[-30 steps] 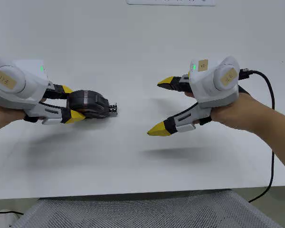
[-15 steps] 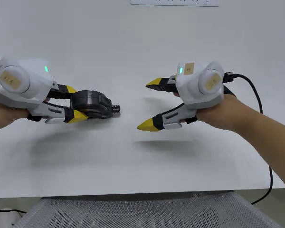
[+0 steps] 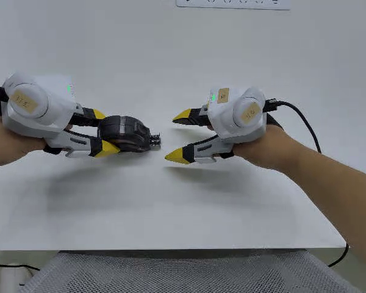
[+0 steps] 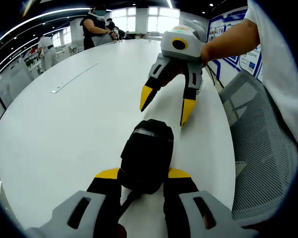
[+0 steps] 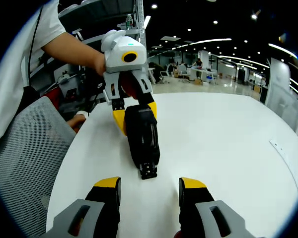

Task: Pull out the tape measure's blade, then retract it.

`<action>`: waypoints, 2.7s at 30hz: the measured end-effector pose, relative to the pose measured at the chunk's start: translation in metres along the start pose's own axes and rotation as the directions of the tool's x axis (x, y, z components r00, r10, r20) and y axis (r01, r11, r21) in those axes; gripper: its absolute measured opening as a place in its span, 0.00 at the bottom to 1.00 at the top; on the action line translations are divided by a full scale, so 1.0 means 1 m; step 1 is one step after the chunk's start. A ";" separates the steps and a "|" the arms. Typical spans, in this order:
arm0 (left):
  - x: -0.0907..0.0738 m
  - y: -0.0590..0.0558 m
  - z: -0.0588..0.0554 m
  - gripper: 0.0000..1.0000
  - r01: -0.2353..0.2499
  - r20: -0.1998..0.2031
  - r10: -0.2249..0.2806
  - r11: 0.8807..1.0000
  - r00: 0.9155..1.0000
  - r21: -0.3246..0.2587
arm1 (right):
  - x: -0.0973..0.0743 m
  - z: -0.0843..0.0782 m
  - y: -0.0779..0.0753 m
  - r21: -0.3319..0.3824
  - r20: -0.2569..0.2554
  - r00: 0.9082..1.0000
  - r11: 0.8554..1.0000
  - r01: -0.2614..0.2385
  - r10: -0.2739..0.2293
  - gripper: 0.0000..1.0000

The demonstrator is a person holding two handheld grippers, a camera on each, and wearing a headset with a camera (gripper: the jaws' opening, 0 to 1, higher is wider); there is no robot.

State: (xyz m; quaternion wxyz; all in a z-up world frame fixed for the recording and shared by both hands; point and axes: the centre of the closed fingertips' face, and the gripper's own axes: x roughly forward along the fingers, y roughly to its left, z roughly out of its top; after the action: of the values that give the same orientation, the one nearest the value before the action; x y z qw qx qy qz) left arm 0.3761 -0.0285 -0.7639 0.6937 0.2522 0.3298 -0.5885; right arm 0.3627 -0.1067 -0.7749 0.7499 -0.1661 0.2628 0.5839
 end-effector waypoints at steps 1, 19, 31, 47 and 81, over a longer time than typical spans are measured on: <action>0.000 0.000 0.000 0.27 0.000 -0.001 0.000 1.000 1.000 -0.001 | 0.001 0.000 0.000 0.000 0.000 1.000 1.000 -0.002 0.002 0.44; 0.001 0.000 0.000 0.27 0.003 0.004 -0.003 1.000 1.000 -0.003 | 0.022 -0.001 0.004 -0.031 0.001 0.999 0.999 -0.040 0.040 0.23; 0.001 -0.001 -0.001 0.27 0.004 0.002 -0.004 1.000 1.000 -0.002 | 0.030 0.002 0.005 -0.062 0.012 0.999 0.997 -0.049 0.050 0.16; 0.001 -0.002 -0.001 0.26 -0.011 -0.011 0.012 0.999 1.000 0.038 | 0.031 0.002 0.000 -0.073 0.020 0.999 0.997 -0.036 0.037 0.12; 0.002 0.000 0.000 0.25 0.004 -0.009 -0.003 0.998 1.000 0.061 | -0.006 -0.022 -0.002 -0.040 -0.014 1.000 0.999 -0.002 0.001 0.11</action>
State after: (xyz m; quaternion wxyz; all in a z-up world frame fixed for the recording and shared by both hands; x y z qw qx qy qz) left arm 0.3759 -0.0296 -0.7652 0.6833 0.2750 0.3152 -0.5984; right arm 0.3591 -0.1243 -0.7885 0.7442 -0.1850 0.2565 0.5884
